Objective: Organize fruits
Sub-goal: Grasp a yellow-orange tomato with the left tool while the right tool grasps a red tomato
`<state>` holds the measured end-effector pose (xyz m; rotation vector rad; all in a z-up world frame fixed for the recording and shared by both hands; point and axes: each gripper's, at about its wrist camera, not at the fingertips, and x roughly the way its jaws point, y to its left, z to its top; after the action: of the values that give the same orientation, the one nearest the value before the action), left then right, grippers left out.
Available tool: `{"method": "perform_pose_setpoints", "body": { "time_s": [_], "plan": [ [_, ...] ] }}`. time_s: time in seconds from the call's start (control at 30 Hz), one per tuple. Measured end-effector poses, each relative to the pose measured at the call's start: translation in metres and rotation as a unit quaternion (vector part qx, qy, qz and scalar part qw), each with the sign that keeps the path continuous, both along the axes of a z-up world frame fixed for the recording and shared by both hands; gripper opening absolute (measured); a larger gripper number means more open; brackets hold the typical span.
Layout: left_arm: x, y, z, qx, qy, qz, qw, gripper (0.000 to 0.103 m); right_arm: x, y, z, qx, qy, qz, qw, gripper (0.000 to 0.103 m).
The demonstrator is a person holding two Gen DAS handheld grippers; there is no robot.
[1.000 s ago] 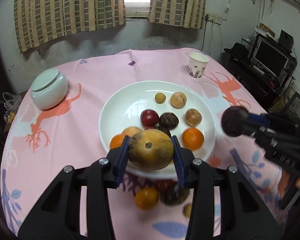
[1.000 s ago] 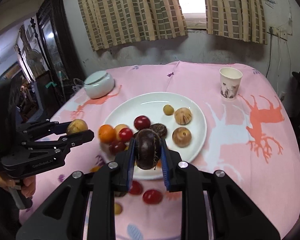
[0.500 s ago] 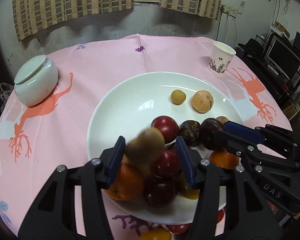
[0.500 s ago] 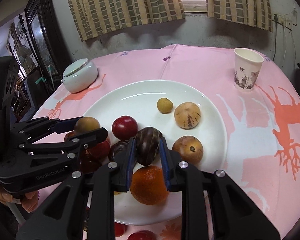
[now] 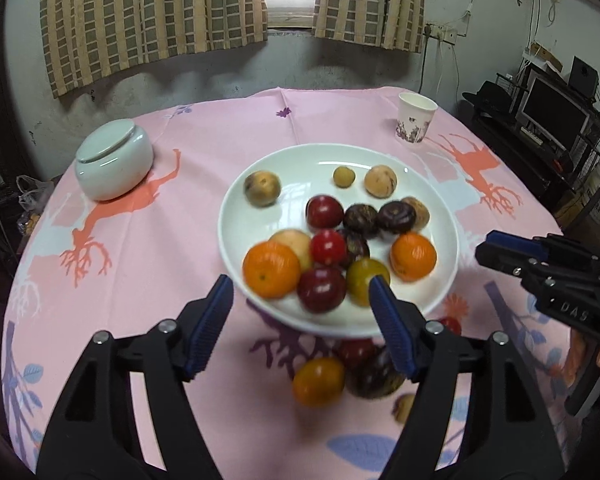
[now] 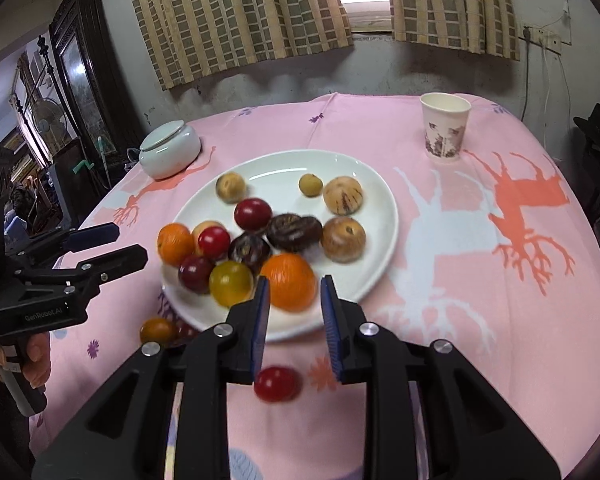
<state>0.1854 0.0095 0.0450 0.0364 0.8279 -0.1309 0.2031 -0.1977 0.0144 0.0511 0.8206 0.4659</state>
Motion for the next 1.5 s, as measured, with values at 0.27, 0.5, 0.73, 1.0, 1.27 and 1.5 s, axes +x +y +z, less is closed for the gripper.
{"method": "perform_pose_setpoints", "body": {
  "time_s": [0.27, 0.5, 0.73, 1.0, 1.27, 1.5],
  "plan": [
    [-0.049, -0.002, -0.027, 0.048, 0.0, -0.004, 0.9988, 0.076, -0.054, -0.007, -0.01, -0.004, -0.027, -0.008, 1.0, 0.075],
    [-0.048, 0.002, -0.058, 0.065, 0.033, 0.002, 0.9973, 0.076, -0.06, -0.01, -0.03, 0.025, -0.001, 0.006, 1.0, 0.076],
    [-0.04, -0.005, -0.071, 0.051, 0.041, -0.025, 0.9975, 0.075, -0.054, -0.023, -0.039, 0.075, 0.036, 0.004, 0.997, 0.076],
    [-0.02, -0.017, -0.084, 0.052, 0.038, -0.057, 0.9962, 0.037, -0.054, -0.026, -0.039, 0.07, 0.025, -0.005, 0.997, 0.089],
    [-0.045, -0.009, -0.072, 0.028, 0.032, -0.05, 0.9978, 0.037, -0.058, -0.016, -0.042, 0.022, 0.0, -0.001, 1.0, 0.089],
    [-0.079, 0.0, -0.061, 0.009, 0.013, -0.052, 0.9985, 0.037, -0.056, -0.002, -0.05, -0.05, -0.016, -0.005, 0.999, 0.089]
  ]
}}
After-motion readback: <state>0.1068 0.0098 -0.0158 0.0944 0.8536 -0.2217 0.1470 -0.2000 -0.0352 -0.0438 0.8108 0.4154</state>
